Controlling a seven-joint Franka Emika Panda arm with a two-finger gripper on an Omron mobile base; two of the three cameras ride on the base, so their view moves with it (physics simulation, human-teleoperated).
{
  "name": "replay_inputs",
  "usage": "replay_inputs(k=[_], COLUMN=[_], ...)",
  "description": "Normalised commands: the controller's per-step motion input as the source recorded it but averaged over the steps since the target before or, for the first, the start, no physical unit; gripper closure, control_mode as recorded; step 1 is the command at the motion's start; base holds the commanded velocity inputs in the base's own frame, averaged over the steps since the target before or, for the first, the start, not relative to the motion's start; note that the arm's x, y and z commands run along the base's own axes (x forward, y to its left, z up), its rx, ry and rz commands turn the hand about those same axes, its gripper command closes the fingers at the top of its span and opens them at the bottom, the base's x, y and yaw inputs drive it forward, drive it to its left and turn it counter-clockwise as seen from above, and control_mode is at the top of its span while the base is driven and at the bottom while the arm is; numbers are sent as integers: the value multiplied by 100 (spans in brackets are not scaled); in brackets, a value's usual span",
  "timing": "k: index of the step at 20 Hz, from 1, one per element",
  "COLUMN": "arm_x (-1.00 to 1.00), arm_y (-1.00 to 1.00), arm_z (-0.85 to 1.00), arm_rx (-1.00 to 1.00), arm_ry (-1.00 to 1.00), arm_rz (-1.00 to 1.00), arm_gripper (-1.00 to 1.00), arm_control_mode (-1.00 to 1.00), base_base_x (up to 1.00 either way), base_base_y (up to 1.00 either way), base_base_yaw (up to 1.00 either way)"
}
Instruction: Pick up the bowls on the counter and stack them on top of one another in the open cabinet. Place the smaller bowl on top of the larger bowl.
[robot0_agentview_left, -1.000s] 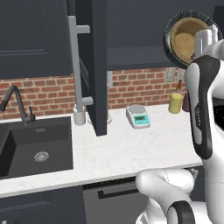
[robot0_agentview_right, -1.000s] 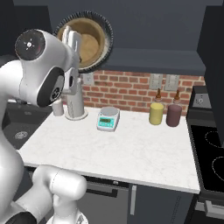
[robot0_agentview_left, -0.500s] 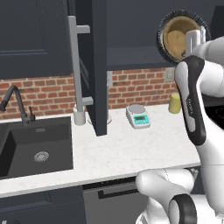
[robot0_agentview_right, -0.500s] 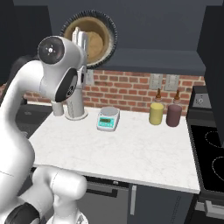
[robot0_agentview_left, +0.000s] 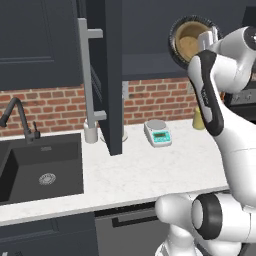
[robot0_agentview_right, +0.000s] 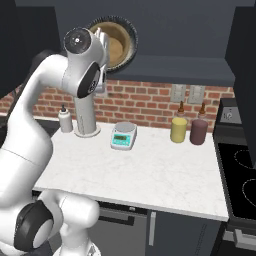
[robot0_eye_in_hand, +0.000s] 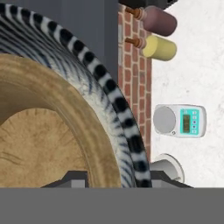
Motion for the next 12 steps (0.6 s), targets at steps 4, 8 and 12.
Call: replay_inputs(k=[4, 8, 12], arm_x=[52, 47, 46], arm_y=[-2, -1, 0], arm_z=[-25, -29, -26], arm_rx=[0, 0, 0], arm_ry=[0, 0, 0], arm_rz=[6, 5, 3], arm_gripper=[100, 100, 100], arm_control_mode=[-100, -100, -100], base_base_x=[0, 0, 0], base_base_y=[0, 0, 0], base_base_yaw=[0, 0, 0])
